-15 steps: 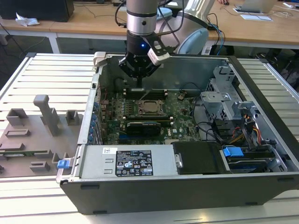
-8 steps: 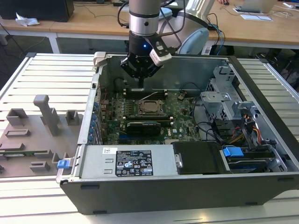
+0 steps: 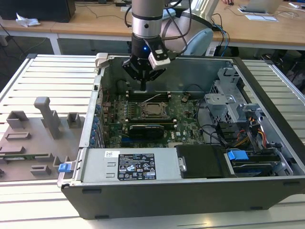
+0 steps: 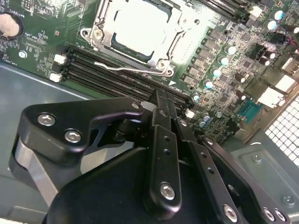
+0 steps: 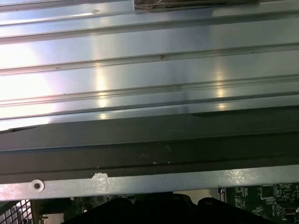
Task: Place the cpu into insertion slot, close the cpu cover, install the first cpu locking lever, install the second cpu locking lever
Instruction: 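Install the first cpu locking lever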
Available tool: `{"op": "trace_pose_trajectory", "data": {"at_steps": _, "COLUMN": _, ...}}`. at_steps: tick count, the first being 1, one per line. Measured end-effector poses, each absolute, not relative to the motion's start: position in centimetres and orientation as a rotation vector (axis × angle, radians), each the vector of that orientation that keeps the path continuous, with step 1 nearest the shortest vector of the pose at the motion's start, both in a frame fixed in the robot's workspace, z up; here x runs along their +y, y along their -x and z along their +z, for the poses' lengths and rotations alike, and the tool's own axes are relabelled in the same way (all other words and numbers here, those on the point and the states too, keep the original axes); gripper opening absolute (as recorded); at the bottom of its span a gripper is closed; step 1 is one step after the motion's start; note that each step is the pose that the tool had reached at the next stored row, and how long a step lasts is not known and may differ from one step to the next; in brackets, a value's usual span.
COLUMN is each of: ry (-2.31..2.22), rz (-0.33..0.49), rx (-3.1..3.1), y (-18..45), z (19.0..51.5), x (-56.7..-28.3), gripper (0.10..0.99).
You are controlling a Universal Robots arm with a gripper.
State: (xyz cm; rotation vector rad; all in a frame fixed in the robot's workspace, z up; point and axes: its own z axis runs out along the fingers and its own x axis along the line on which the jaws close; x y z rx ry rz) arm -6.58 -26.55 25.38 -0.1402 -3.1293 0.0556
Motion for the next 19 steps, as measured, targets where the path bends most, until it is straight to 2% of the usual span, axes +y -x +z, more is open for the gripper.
{"op": "trace_pose_trajectory", "data": {"at_steps": 17, "ry": 0.251, "rz": 0.052, "rx": -3.121, "y": 6.6, "z": 25.0, "x": -27.8, "gripper": 0.106}}
{"op": "trace_pose_trajectory", "data": {"at_steps": 19, "ry": 0.258, "rz": 0.032, "rx": -3.120, "y": 6.6, "z": 25.0, "x": -27.8, "gripper": 0.106}}
